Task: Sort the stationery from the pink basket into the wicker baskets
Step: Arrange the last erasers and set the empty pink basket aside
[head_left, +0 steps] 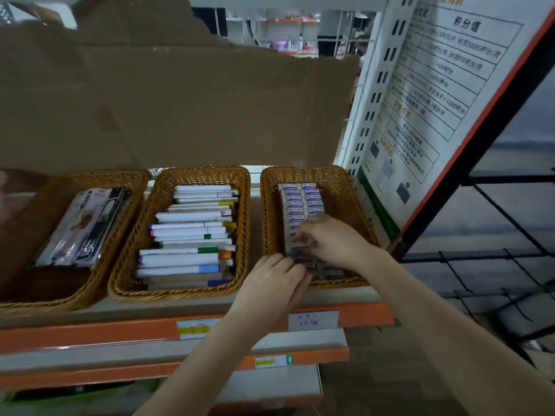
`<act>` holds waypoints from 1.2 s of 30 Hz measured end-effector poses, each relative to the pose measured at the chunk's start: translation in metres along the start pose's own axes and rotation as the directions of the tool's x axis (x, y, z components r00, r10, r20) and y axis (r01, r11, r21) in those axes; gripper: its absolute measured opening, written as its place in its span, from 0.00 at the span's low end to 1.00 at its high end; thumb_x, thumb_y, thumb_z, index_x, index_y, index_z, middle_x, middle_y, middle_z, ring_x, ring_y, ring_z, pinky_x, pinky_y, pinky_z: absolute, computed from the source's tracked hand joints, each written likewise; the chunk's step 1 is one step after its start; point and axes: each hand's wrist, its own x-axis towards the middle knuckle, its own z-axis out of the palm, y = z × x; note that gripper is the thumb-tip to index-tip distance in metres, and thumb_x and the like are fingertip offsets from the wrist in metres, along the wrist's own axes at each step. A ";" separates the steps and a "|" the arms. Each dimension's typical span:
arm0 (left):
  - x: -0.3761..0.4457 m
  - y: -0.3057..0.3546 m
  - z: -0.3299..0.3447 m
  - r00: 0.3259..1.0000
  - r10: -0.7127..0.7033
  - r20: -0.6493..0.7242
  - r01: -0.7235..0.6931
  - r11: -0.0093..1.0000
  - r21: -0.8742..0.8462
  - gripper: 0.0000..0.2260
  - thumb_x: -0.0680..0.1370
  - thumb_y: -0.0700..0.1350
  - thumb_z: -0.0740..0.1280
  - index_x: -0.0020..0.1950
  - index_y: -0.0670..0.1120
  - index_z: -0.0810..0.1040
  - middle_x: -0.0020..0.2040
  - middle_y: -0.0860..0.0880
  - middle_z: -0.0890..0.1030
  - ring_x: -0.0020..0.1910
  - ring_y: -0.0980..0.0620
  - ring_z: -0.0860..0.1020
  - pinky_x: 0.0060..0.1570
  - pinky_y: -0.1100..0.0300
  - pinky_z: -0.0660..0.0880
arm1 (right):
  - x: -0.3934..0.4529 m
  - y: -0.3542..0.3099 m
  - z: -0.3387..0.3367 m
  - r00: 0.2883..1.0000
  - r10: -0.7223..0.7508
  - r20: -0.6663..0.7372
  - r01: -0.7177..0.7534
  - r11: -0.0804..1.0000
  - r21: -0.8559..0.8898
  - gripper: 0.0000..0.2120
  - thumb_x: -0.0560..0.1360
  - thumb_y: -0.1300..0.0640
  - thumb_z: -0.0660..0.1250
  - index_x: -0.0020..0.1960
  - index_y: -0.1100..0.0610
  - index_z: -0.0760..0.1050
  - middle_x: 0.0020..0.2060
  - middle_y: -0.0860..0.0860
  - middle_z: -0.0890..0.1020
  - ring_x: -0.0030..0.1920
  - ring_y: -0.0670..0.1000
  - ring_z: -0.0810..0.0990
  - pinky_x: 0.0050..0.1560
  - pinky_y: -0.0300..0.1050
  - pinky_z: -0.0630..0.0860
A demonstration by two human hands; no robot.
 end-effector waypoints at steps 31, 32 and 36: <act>0.007 -0.111 -0.091 0.912 -0.390 0.127 0.292 0.836 0.465 0.15 0.82 0.51 0.53 0.58 0.47 0.76 0.56 0.48 0.79 0.57 0.47 0.74 0.56 0.53 0.69 | 0.051 -0.059 -0.032 0.984 -0.138 -0.113 0.128 0.987 -0.095 0.13 0.78 0.55 0.63 0.62 0.57 0.74 0.57 0.53 0.75 0.56 0.54 0.76 0.54 0.47 0.74; -0.003 -0.122 -0.102 0.904 -0.412 0.114 0.308 0.812 0.496 0.15 0.81 0.51 0.53 0.57 0.47 0.76 0.55 0.48 0.79 0.56 0.47 0.74 0.55 0.53 0.69 | 0.061 -0.072 -0.031 0.980 -0.161 -0.117 0.150 0.984 -0.092 0.14 0.78 0.55 0.63 0.62 0.57 0.73 0.57 0.53 0.75 0.56 0.53 0.75 0.54 0.46 0.74; -0.048 -0.163 -0.141 0.856 -0.514 0.057 0.398 0.725 0.562 0.16 0.81 0.51 0.53 0.58 0.47 0.77 0.57 0.47 0.78 0.58 0.46 0.74 0.55 0.51 0.68 | 0.098 -0.132 -0.020 0.967 -0.235 -0.095 0.226 0.970 -0.095 0.14 0.79 0.53 0.61 0.63 0.57 0.72 0.57 0.53 0.75 0.54 0.53 0.75 0.51 0.45 0.74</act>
